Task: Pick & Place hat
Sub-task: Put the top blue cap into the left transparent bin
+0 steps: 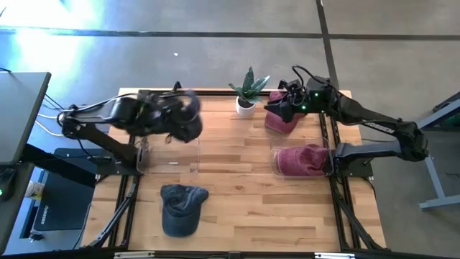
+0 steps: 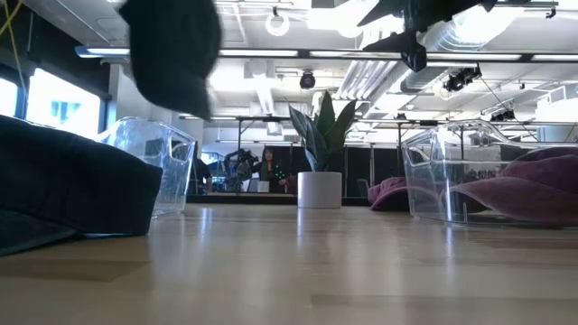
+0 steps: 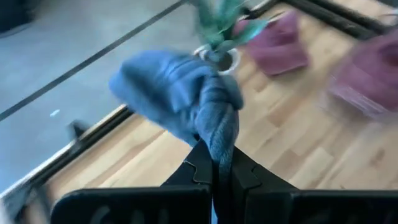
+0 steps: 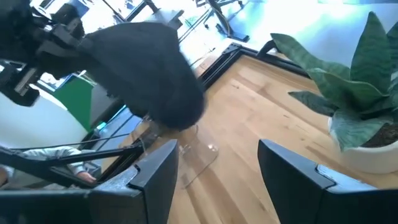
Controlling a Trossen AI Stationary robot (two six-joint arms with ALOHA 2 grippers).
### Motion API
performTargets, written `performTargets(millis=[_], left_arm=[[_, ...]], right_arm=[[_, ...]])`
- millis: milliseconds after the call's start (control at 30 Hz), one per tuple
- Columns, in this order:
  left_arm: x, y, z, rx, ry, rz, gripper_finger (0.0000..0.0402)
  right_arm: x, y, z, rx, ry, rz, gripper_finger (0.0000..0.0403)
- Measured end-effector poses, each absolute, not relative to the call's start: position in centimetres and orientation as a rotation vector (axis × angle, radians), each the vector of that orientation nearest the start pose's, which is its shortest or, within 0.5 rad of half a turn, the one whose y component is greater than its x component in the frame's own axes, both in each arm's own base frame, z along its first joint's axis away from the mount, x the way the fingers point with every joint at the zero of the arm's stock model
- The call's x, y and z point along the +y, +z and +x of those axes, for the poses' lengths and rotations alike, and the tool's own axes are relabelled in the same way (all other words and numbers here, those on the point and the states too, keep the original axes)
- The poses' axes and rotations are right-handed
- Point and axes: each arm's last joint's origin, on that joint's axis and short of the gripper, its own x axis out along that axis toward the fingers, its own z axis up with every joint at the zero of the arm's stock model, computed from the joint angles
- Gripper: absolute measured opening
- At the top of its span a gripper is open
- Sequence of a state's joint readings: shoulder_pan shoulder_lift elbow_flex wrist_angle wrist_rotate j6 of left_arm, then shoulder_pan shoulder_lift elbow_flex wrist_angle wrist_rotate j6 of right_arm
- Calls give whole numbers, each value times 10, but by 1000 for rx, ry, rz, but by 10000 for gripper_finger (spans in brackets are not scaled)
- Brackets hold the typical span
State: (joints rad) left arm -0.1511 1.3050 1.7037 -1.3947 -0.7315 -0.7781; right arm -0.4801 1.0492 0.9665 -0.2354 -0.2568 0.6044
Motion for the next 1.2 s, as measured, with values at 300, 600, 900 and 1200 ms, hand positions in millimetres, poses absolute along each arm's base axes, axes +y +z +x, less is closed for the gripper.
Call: performTargets(millis=[300, 600, 900, 1200], left_arm=[[-41, 413, 177, 600, 913, -322, 0], [-62, 346, 174, 717, 966, -360, 0], [-79, 305, 162, 661, 1032, -408, 0], [-77, 259, 145, 736, 1165, -454, 6]], right_arm=[[-108, 334, 223, 207, -310, 733, 215], [-110, 336, 229, 155, -296, 764, 215], [-111, 339, 229, 114, -313, 778, 215], [-112, 340, 229, 94, -328, 800, 215]])
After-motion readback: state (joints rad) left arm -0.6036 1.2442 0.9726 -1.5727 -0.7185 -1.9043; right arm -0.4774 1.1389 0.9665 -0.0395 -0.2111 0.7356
